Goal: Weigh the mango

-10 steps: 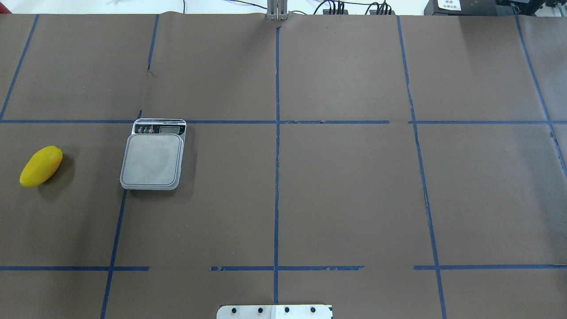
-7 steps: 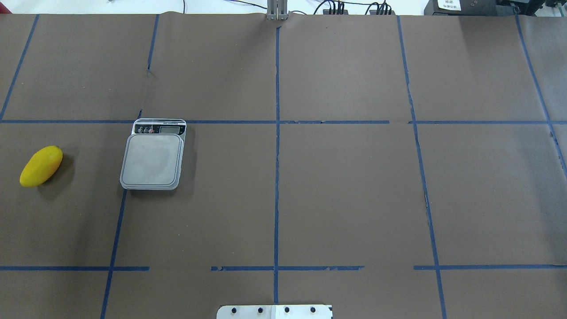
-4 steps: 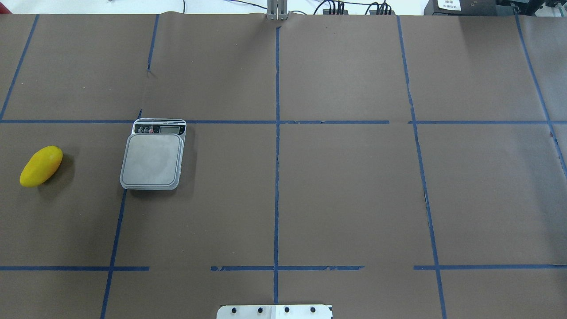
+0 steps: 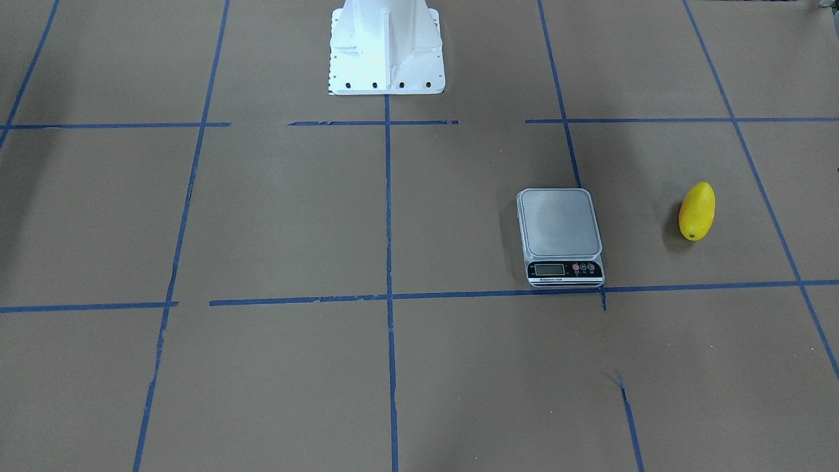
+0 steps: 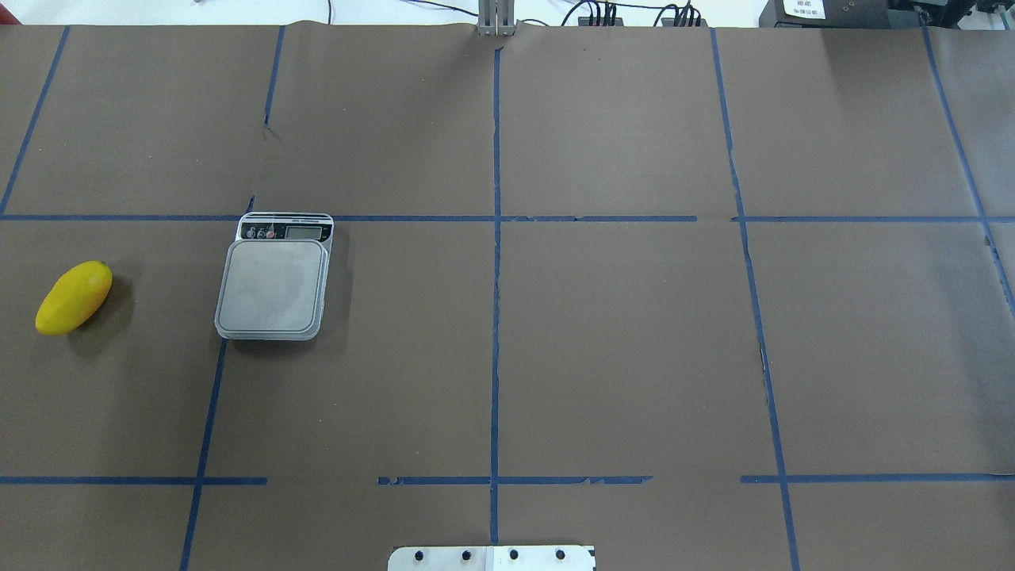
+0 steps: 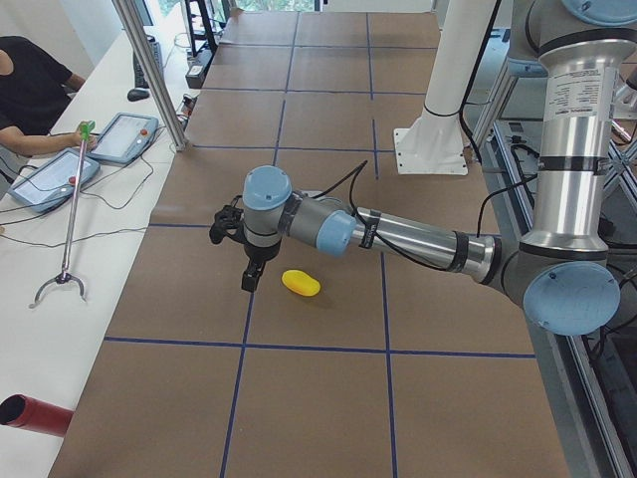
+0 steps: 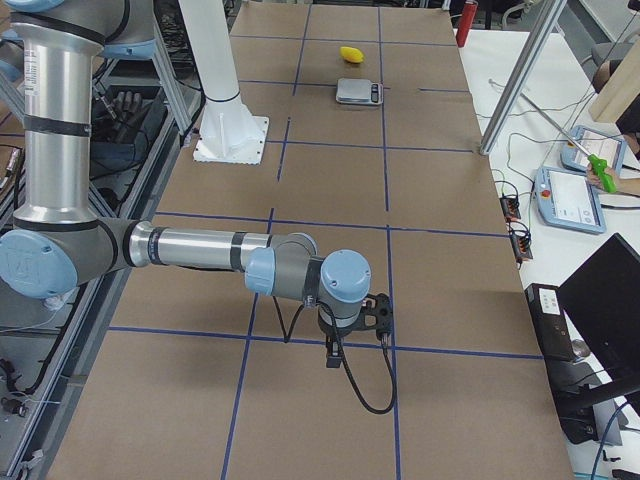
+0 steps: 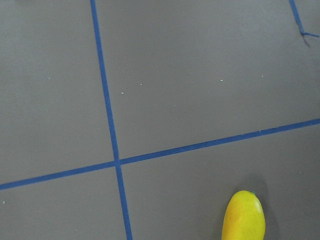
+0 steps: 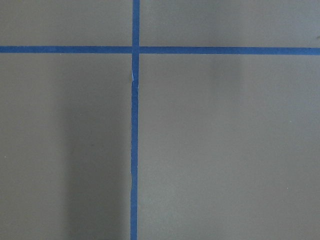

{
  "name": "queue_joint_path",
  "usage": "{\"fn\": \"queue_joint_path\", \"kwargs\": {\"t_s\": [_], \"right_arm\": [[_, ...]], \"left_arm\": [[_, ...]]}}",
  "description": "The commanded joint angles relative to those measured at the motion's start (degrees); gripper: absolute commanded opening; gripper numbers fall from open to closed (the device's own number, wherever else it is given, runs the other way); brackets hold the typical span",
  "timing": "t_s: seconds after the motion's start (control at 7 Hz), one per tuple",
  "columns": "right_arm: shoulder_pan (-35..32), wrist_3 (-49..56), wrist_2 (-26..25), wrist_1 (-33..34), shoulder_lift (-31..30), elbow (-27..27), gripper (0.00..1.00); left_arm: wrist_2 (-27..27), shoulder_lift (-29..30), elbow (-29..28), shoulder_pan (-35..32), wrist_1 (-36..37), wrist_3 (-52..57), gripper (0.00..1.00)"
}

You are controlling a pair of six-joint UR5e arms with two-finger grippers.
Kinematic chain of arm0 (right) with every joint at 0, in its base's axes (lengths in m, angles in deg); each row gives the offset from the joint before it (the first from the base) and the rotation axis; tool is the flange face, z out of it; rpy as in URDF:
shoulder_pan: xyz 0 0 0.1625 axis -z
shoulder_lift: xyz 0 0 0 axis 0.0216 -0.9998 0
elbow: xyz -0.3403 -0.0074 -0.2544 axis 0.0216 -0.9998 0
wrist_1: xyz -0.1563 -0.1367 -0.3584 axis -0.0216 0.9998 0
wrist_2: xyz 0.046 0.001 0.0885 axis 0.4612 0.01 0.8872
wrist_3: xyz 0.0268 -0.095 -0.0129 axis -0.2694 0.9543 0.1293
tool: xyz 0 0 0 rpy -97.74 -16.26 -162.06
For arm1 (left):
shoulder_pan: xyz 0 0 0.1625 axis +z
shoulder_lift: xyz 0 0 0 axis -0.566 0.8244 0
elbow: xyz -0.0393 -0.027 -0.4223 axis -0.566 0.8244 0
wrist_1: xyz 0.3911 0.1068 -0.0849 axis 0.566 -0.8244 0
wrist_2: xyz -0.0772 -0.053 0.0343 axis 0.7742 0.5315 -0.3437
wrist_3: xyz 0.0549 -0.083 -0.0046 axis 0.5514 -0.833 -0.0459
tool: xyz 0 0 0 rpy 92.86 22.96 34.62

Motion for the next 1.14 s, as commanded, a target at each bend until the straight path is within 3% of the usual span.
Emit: {"fn": "queue_joint_path", "kwargs": {"t_s": [0.0, 0.29, 0.57, 1.0], "right_arm": [[0.0, 0.0, 0.0, 0.0, 0.0, -0.07, 1.0], [0.0, 0.09, 0.0, 0.0, 0.0, -0.07, 1.0], [0.0, 0.09, 0.0, 0.0, 0.0, -0.07, 1.0], [0.0, 0.09, 0.0, 0.0, 0.0, 0.02, 1.0]], "left_arm": [[-5.31, -2.88, -0.56, 10.03, -11.19, -13.64, 1.0], [-9.89, -3.68, -4.92, 19.63, -18.57, -24.76, 1.0], [-9.9, -3.68, -10.56, 23.07, -27.46, -28.05, 1.0], [-9.9, -2.81, -12.33, 26.34, -27.76, -29.12, 1.0]]}}
